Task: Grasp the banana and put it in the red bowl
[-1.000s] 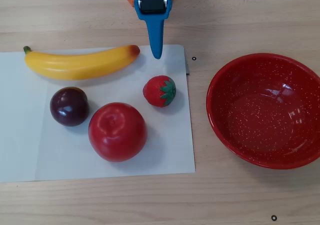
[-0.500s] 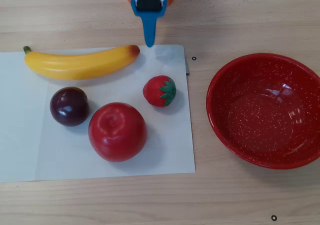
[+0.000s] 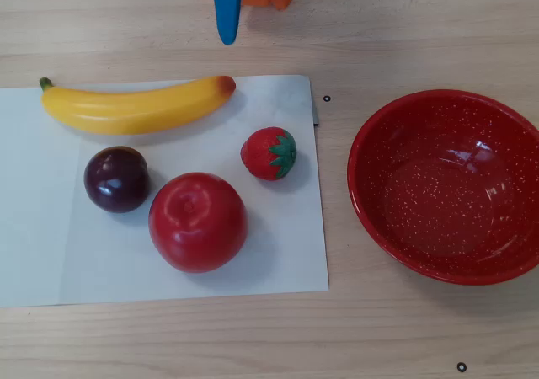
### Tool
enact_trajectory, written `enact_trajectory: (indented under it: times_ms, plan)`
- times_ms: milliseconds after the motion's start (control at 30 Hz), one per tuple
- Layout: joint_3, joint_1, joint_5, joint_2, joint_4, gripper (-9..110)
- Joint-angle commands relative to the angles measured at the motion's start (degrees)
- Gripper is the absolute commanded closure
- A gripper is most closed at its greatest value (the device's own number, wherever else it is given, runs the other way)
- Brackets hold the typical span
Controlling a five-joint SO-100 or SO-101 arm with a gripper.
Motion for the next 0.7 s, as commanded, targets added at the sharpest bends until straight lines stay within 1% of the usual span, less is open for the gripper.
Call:
enact_trajectory:
  times_ms: [0,267,500,667]
  plan:
    - [-8.7,-2.4,1.8,-3.3,1.9,101]
    - [-19.2,-9.3,8.0,-14.2,5.1,101]
    - [-30.1,-15.5,11.8,-27.0,7.6,101]
    - [-36.5,-18.1,14.7,-34.1,9.3,100]
